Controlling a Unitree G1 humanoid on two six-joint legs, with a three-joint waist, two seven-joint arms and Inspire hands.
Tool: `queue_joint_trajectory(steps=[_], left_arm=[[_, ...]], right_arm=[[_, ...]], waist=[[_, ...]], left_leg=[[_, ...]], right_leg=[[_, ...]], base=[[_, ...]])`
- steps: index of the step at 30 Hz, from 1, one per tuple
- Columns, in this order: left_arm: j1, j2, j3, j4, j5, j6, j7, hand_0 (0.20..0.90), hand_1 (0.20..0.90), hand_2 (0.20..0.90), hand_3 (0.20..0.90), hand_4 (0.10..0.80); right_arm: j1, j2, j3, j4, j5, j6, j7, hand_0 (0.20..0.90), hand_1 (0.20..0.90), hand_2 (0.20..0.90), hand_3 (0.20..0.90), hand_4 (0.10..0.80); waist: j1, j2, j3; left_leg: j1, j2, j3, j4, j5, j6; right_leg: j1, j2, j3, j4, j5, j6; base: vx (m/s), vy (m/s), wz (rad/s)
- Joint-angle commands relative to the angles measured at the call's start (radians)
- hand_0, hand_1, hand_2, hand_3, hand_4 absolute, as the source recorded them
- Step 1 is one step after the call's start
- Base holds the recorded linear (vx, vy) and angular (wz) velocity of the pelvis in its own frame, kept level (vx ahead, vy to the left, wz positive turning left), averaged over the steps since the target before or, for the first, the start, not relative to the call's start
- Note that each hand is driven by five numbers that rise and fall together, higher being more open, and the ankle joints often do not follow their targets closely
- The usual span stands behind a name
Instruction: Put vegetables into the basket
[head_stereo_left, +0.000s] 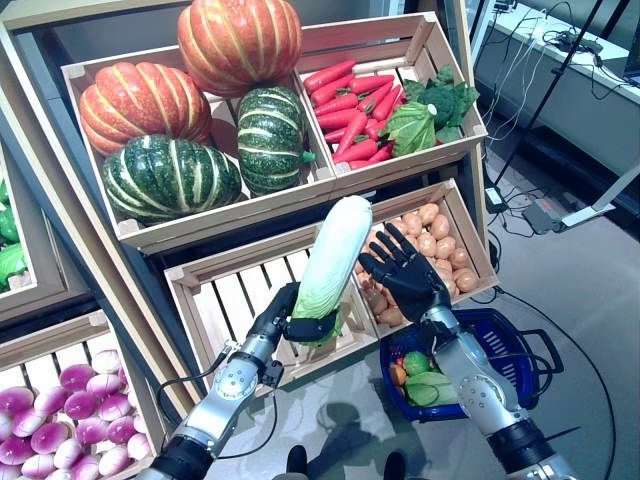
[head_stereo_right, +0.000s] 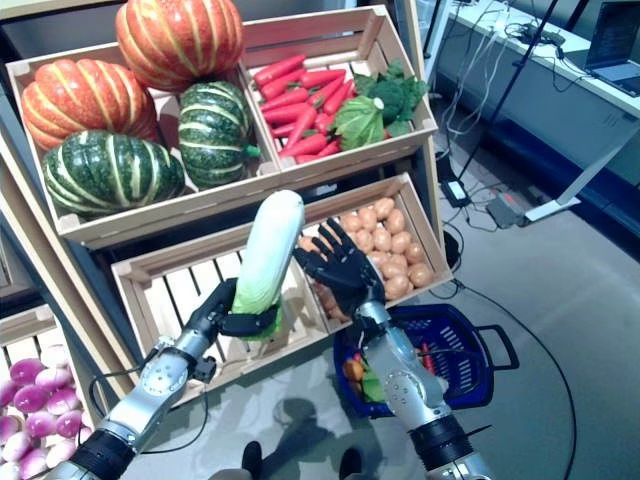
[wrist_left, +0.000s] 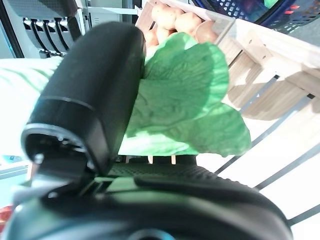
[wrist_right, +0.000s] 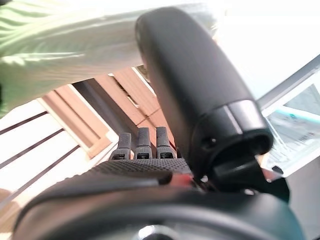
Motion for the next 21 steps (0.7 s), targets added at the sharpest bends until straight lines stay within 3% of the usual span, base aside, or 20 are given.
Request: queue_joint_trajectory(steps=[1, 8, 14, 21], left_arm=[[-0.080, -0.015, 0.028, -0.035, -0.021, -0.120, -0.002, 0.300, 0.300, 0.300, 0.300, 0.400], [-0.071, -0.002, 0.074, -0.025, -0.020, -0.137, 0.010, 0.300, 0.300, 0.300, 0.300, 0.400], [-0.057, 0.010, 0.110, -0.042, -0.032, -0.133, 0.008, 0.300, 0.300, 0.300, 0.300, 0.400], [-0.058, 0.004, 0.123, -0.027, -0.031, -0.137, -0.004, 0.300, 0.300, 0.300, 0.300, 0.400]], right_arm=[[-0.022, 0.002, -0.019, -0.132, 0.051, 0.017, 0.147, 0.900, 0.900, 0.900, 0.900, 0.800], [0.029, -0.048, -0.043, -0.163, 0.075, 0.076, 0.214, 0.900, 0.900, 0.900, 0.900, 0.800], [0.080, -0.089, -0.105, -0.162, 0.080, 0.081, 0.232, 0.900, 0.900, 0.900, 0.900, 0.800], [0.080, -0.106, -0.135, -0.176, 0.100, 0.104, 0.333, 0.900, 0.900, 0.900, 0.900, 0.800]], waist=[[-0.001, -0.033, -0.062], [-0.010, -0.042, -0.059], [-0.020, -0.048, -0.061], [-0.024, -0.054, -0.056]], left_leg=[[-0.002, -0.020, 0.010, 0.001, -0.060, -0.001], [0.001, -0.014, 0.017, 0.001, -0.058, -0.002], [0.001, -0.007, 0.020, 0.001, -0.057, -0.002], [-0.002, -0.003, 0.022, 0.001, -0.056, -0.003]], right_leg=[[0.015, -0.018, -0.013, 0.002, 0.004, 0.007], [0.016, -0.015, -0.013, 0.002, 0.004, 0.006], [0.014, -0.010, -0.009, 0.002, 0.004, 0.008], [0.010, -0.008, -0.006, 0.002, 0.005, 0.009]], base=[[0.000, 0.000, 0.00], [-0.004, -0.009, -0.03], [0.000, -0.009, -0.02], [-0.005, -0.008, -0.02]])
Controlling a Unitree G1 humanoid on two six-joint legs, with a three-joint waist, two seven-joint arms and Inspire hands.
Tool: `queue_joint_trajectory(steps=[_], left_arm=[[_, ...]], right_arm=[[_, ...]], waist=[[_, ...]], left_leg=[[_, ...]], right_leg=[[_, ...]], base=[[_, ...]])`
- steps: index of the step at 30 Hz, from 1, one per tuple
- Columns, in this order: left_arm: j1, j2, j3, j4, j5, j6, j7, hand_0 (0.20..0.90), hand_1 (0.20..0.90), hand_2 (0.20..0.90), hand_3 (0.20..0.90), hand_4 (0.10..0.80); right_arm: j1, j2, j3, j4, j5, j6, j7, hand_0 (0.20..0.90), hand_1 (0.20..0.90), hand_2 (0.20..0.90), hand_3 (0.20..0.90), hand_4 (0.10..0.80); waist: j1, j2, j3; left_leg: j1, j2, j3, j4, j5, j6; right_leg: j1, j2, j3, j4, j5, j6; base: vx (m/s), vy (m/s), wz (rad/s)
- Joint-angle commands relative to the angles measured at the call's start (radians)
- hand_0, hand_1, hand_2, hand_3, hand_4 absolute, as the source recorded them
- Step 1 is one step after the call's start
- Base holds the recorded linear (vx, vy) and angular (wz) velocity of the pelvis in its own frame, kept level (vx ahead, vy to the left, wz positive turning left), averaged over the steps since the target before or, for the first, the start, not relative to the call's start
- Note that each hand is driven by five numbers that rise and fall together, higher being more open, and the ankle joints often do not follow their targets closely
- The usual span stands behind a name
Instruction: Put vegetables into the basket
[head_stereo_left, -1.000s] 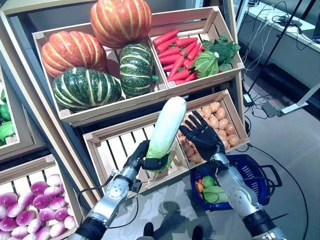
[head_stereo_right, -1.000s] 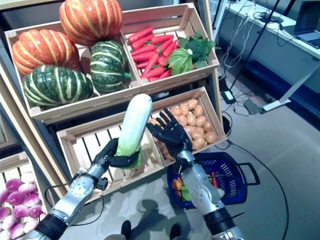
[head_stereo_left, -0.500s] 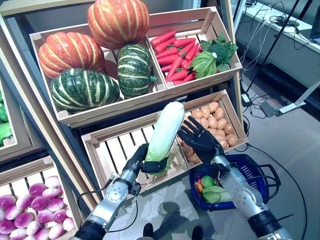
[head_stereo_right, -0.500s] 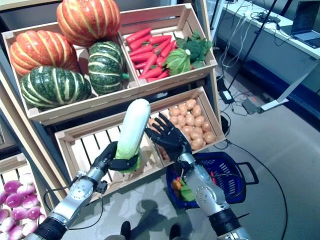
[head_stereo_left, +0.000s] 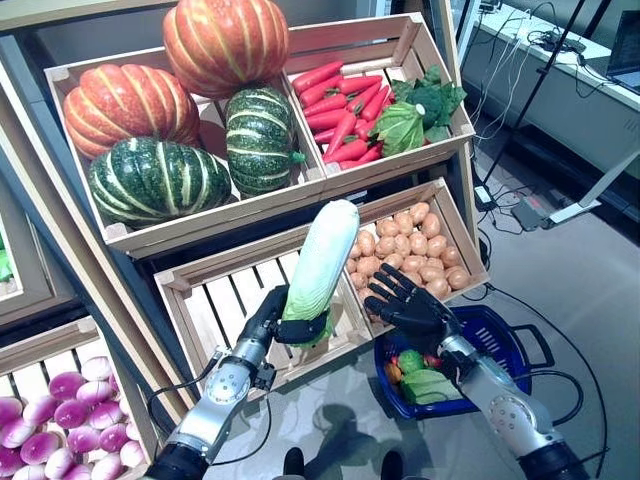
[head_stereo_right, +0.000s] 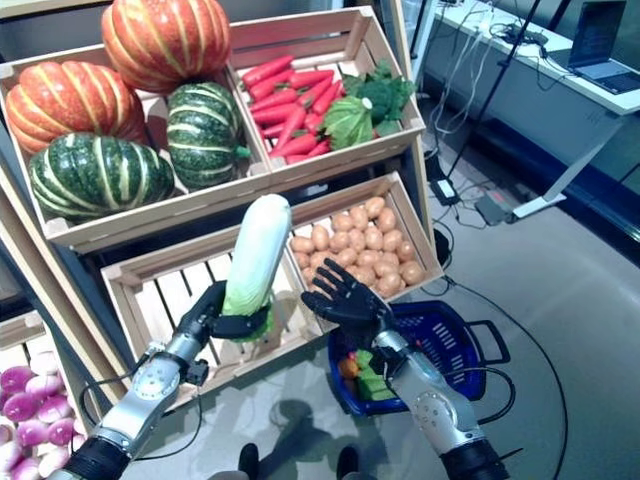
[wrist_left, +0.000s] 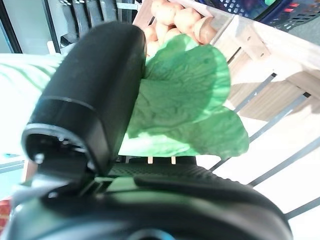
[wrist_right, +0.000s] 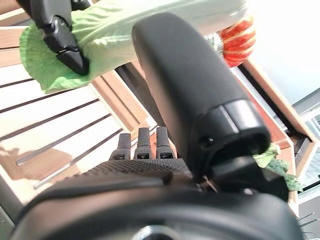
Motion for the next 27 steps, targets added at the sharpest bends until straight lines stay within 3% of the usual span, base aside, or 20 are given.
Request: queue_joint_trajectory(steps=[1, 20, 27], left_arm=[[-0.092, 0.010, 0.057, -0.025, -0.032, -0.136, -0.003, 0.300, 0.300, 0.300, 0.300, 0.400], [-0.140, 0.000, -0.025, 0.000, 0.020, -0.111, -0.023, 0.300, 0.300, 0.300, 0.300, 0.400], [-0.157, 0.009, -0.065, 0.002, 0.057, -0.091, -0.041, 0.300, 0.300, 0.300, 0.300, 0.400]], right_arm=[[-0.047, 0.007, -0.064, -0.164, 0.093, -0.041, 0.143, 0.900, 0.900, 0.900, 0.900, 0.800], [-0.165, 0.090, 0.049, -0.170, 0.142, -0.008, 0.143, 0.900, 0.900, 0.900, 0.900, 0.800], [-0.204, 0.129, 0.080, -0.147, 0.152, -0.049, 0.079, 0.900, 0.900, 0.900, 0.900, 0.800]], waist=[[-0.011, -0.045, -0.050], [0.006, -0.039, -0.060], [0.013, -0.035, -0.068]], left_leg=[[0.001, -0.009, 0.000, 0.001, -0.055, -0.003], [0.001, -0.015, -0.011, 0.001, -0.063, -0.002], [0.003, -0.015, -0.010, 0.001, -0.065, -0.002]], right_leg=[[0.024, -0.013, -0.025, 0.002, 0.002, 0.011], [0.025, -0.025, -0.027, 0.002, -0.003, 0.017], [0.026, -0.029, -0.027, 0.002, -0.002, 0.020]], base=[[0.000, 0.000, 0.00], [0.000, 0.000, 0.00], [0.000, 0.000, 0.00]])
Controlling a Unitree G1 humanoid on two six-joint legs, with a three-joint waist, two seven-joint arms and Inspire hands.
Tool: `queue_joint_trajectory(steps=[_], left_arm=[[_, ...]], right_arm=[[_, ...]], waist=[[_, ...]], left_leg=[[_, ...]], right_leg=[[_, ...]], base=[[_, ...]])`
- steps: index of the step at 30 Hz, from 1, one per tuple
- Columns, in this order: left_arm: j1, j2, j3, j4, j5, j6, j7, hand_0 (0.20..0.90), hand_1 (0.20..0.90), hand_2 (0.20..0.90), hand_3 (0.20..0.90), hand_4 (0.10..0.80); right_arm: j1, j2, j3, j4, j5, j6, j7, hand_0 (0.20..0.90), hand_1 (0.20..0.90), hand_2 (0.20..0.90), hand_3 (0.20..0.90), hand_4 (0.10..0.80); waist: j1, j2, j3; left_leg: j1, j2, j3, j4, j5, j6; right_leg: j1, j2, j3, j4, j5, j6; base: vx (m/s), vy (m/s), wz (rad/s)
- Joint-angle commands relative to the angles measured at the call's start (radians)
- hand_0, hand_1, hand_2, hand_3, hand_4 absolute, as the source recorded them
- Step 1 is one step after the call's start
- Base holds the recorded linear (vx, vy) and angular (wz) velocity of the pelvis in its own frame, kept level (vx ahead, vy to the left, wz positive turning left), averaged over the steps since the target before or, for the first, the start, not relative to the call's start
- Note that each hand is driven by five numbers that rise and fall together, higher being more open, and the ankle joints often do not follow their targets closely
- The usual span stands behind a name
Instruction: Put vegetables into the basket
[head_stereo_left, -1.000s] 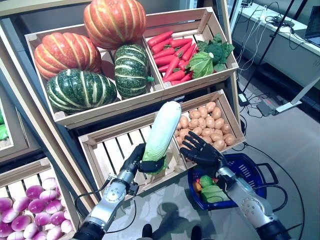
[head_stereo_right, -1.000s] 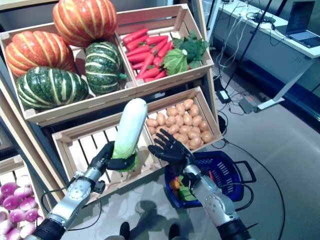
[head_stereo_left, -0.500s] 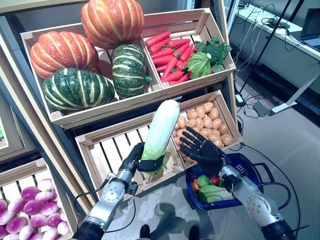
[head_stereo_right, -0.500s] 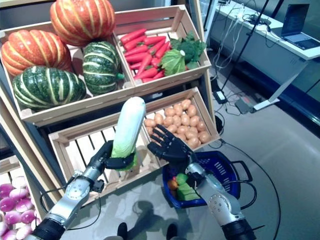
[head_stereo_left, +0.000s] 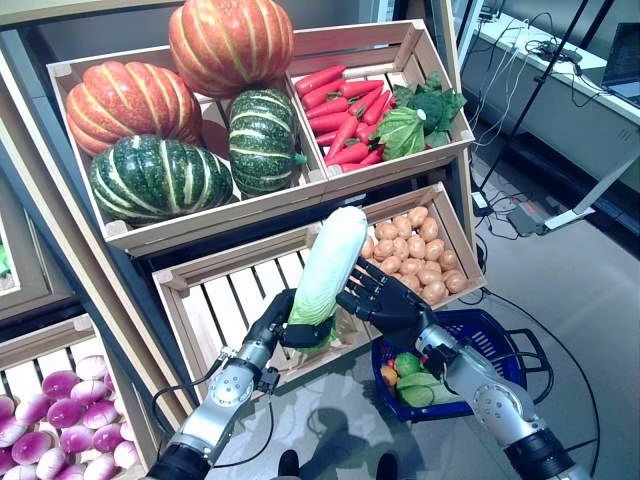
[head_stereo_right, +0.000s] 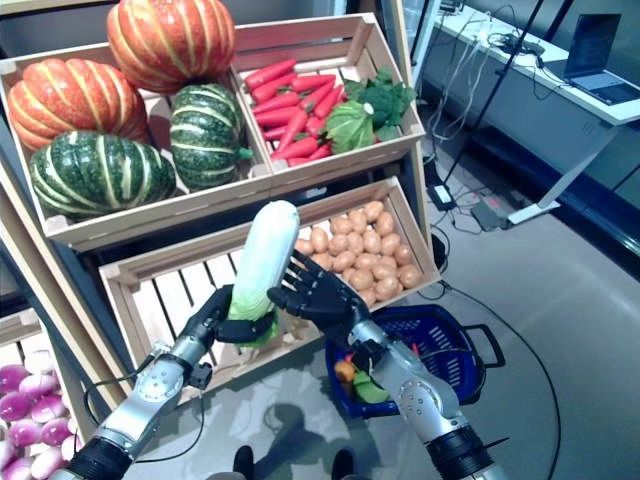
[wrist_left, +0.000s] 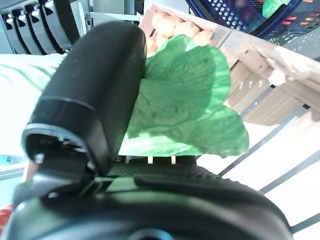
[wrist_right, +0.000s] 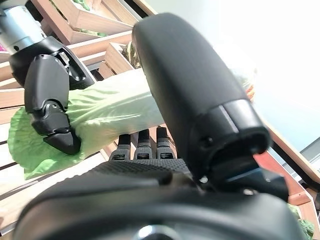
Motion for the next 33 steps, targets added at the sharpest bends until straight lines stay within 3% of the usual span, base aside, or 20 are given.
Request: queue_joint_trajectory(steps=[1, 10, 17, 27, 28, 29, 33], left_arm=[[-0.159, 0.007, -0.035, -0.002, 0.037, -0.087, -0.015, 0.300, 0.300, 0.300, 0.300, 0.400], [-0.175, 0.000, -0.076, 0.008, 0.052, -0.074, 0.001, 0.300, 0.300, 0.300, 0.300, 0.400], [-0.181, 0.014, -0.103, 0.006, 0.082, -0.073, -0.019, 0.300, 0.300, 0.300, 0.300, 0.400], [-0.187, 0.021, -0.122, 0.002, 0.077, -0.077, -0.074, 0.300, 0.300, 0.300, 0.300, 0.400], [-0.186, 0.023, -0.124, 0.004, 0.078, -0.080, -0.074, 0.300, 0.300, 0.300, 0.300, 0.400], [-0.185, 0.024, -0.122, 0.005, 0.077, -0.082, -0.075, 0.300, 0.300, 0.300, 0.300, 0.400], [-0.180, 0.029, -0.114, -0.004, 0.069, -0.075, -0.074, 0.300, 0.300, 0.300, 0.300, 0.400]], right_arm=[[-0.131, 0.088, -0.006, -0.105, 0.106, -0.097, -0.011, 0.900, 0.900, 0.900, 0.900, 0.800], [-0.181, 0.134, -0.008, -0.056, 0.121, -0.174, -0.157, 0.900, 0.900, 0.900, 0.900, 0.800], [-0.209, 0.156, -0.019, -0.054, 0.233, -0.206, -0.233, 0.900, 0.900, 0.900, 0.900, 0.800], [-0.210, 0.172, -0.018, -0.060, 0.253, -0.167, -0.224, 0.900, 0.900, 0.900, 0.900, 0.800], [-0.207, 0.172, -0.017, -0.055, 0.254, -0.154, -0.218, 0.756, 0.756, 0.756, 0.756, 0.704], [-0.205, 0.170, -0.016, -0.052, 0.251, -0.143, -0.216, 0.300, 0.300, 0.300, 0.300, 0.400], [-0.188, 0.162, -0.005, -0.038, 0.250, -0.123, -0.198, 0.300, 0.300, 0.300, 0.300, 0.400]], waist=[[0.002, -0.015, -0.057], [0.006, -0.008, -0.057], [0.008, -0.005, -0.059], [0.005, -0.003, -0.063], [0.004, -0.003, -0.064], [0.005, -0.003, -0.064], [0.004, -0.005, -0.065]], left_leg=[[0.003, -0.014, -0.012, 0.002, -0.065, -0.003], [0.008, -0.017, -0.014, 0.002, -0.069, -0.001], [0.011, -0.018, -0.013, 0.002, -0.070, -0.001], [0.015, -0.019, -0.013, 0.002, -0.072, 0.001], [0.015, -0.019, -0.013, 0.002, -0.072, 0.001], [0.015, -0.019, -0.014, 0.002, -0.072, 0.001], [0.016, -0.018, -0.014, 0.002, -0.072, 0.001]], right_leg=[[0.028, -0.026, -0.027, 0.002, -0.003, 0.020], [0.030, -0.030, -0.022, 0.002, -0.003, 0.021], [0.032, -0.032, -0.018, 0.002, -0.002, 0.022], [0.034, -0.032, -0.013, 0.002, -0.003, 0.022], [0.033, -0.032, -0.012, 0.002, -0.003, 0.023], [0.033, -0.031, -0.011, 0.002, -0.003, 0.023], [0.033, -0.030, -0.008, 0.002, -0.003, 0.022]], base=[[0.000, 0.000, 0.00], [0.000, 0.000, 0.00], [0.000, 0.000, 0.00], [0.000, 0.000, 0.00], [0.000, 0.000, 0.00], [0.000, 0.000, 0.00], [0.000, 0.000, 0.00]])
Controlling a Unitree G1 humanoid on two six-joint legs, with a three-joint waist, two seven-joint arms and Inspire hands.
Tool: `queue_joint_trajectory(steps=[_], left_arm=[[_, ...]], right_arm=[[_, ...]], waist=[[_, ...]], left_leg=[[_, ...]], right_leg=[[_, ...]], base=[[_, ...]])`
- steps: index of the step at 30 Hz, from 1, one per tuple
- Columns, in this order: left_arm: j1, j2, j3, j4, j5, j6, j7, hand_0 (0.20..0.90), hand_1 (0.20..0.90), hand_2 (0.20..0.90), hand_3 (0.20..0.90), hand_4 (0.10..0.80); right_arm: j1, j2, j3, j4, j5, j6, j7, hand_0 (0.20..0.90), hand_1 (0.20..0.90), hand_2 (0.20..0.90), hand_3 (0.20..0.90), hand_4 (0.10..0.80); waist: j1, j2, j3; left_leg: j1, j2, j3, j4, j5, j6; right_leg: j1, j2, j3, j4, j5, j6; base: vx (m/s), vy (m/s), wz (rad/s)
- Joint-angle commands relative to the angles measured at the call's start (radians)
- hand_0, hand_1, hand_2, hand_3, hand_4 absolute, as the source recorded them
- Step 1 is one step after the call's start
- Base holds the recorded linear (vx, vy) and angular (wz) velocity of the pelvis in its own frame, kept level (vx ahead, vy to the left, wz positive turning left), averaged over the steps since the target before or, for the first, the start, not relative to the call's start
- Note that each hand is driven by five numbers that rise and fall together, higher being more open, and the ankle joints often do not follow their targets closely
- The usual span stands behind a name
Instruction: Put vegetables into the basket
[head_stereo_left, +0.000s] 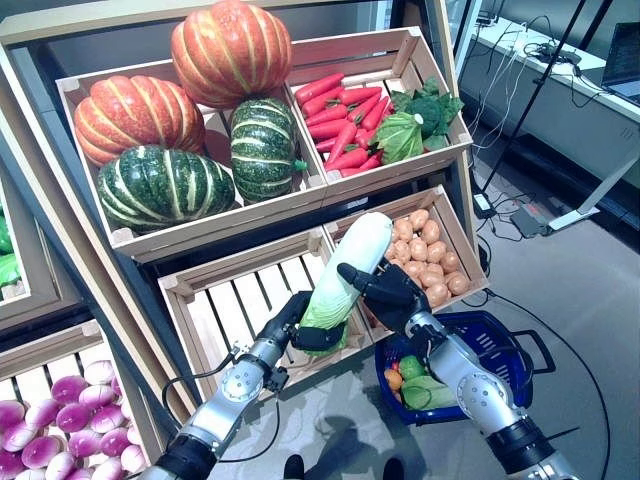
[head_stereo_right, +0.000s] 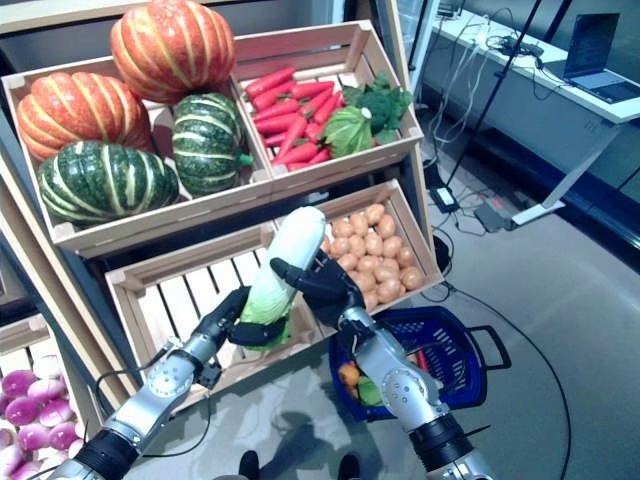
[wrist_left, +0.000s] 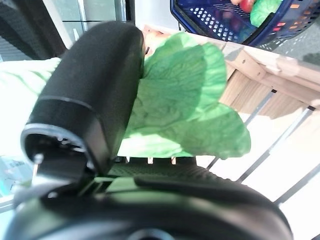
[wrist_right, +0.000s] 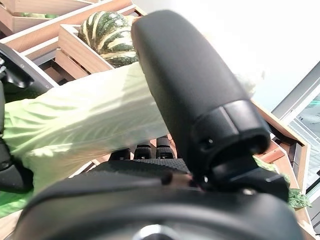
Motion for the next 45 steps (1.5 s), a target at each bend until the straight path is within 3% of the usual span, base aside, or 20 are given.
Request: queue_joint_trajectory(steps=[1, 11, 12, 13, 14, 27, 34, 45], left_arm=[[-0.130, 0.021, -0.045, -0.028, 0.026, -0.088, -0.025, 0.300, 0.300, 0.300, 0.300, 0.400], [-0.121, 0.024, -0.043, -0.031, 0.042, -0.093, -0.030, 0.300, 0.300, 0.300, 0.300, 0.400], [-0.119, 0.025, -0.041, -0.032, 0.038, -0.090, -0.021, 0.455, 0.455, 0.455, 0.455, 0.504], [-0.118, 0.026, -0.037, -0.031, 0.030, -0.088, -0.019, 0.455, 0.455, 0.455, 0.455, 0.504], [-0.118, 0.027, -0.035, -0.031, 0.029, -0.087, -0.017, 0.900, 0.900, 0.900, 0.900, 0.800], [-0.034, 0.036, 0.105, -0.059, -0.107, -0.070, -0.017, 0.900, 0.900, 0.900, 0.900, 0.800], [-0.020, 0.031, 0.212, -0.102, -0.300, -0.094, -0.032, 0.900, 0.900, 0.900, 0.900, 0.800], [-0.015, 0.046, 0.291, -0.209, -0.428, -0.143, -0.065, 0.900, 0.900, 0.900, 0.900, 0.800]], right_arm=[[-0.121, 0.089, -0.036, -0.059, 0.100, -0.055, 0.065, 0.300, 0.300, 0.300, 0.300, 0.400], [-0.090, 0.082, -0.045, -0.052, 0.122, -0.060, 0.103, 0.300, 0.300, 0.300, 0.300, 0.400], [-0.087, 0.083, -0.051, -0.048, 0.127, -0.068, 0.107, 0.300, 0.300, 0.300, 0.300, 0.400], [-0.084, 0.083, -0.054, -0.046, 0.131, -0.079, 0.109, 0.300, 0.300, 0.300, 0.300, 0.400], [-0.083, 0.083, -0.056, -0.046, 0.132, -0.082, 0.110, 0.300, 0.300, 0.300, 0.300, 0.400], [0.031, 0.045, -0.215, -0.091, 0.130, -0.264, 0.087, 0.300, 0.300, 0.300, 0.300, 0.400], [0.048, 0.052, -0.389, -0.040, 0.208, -0.402, 0.049, 0.300, 0.300, 0.300, 0.300, 0.400], [0.046, 0.029, -0.543, 0.095, 0.339, -0.526, 0.037, 0.300, 0.300, 0.300, 0.300, 0.400]], waist=[[0.003, -0.029, -0.048], [-0.001, -0.031, -0.040], [-0.002, -0.030, -0.037], [-0.003, -0.030, -0.036], [-0.003, -0.030, -0.036], [-0.019, -0.031, -0.006], [-0.034, -0.033, 0.078], [-0.035, -0.032, 0.190]], left_leg=[[0.012, -0.018, -0.015, 0.001, -0.072, 0.001], [0.002, -0.015, -0.015, 0.001, -0.067, 0.000], [-0.001, -0.013, -0.014, 0.001, -0.065, -0.001], [-0.002, -0.012, -0.015, 0.001, -0.063, -0.002], [-0.003, -0.012, -0.015, 0.001, -0.063, -0.002], [-0.028, 0.003, 0.002, 0.001, -0.051, -0.001], [-0.092, 0.011, 0.007, 0.001, -0.033, 0.004], [-0.169, 0.030, 0.004, 0.001, 0.001, -0.005]], right_leg=[[0.031, -0.030, -0.011, 0.002, -0.005, 0.024], [0.022, -0.025, -0.010, 0.002, -0.002, 0.023], [0.020, -0.026, -0.010, 0.002, -0.001, 0.024], [0.019, -0.025, -0.010, 0.002, -0.001, 0.024], [0.019, -0.025, -0.011, 0.002, 0.000, 0.024], [-0.005, -0.016, -0.003, 0.002, 0.005, 0.018], [-0.062, -0.003, 0.019, 0.002, 0.019, 0.004], [-0.134, 0.022, 0.016, 0.041, 0.011, -0.017]], base=[[0.000, 0.000, 0.00], [0.000, 0.000, 0.00], [0.000, 0.000, 0.00], [0.000, 0.000, 0.00], [0.000, 0.000, 0.00], [-0.006, -0.006, -0.04], [-0.101, -0.035, -0.06], [-0.059, -0.049, -0.01]])
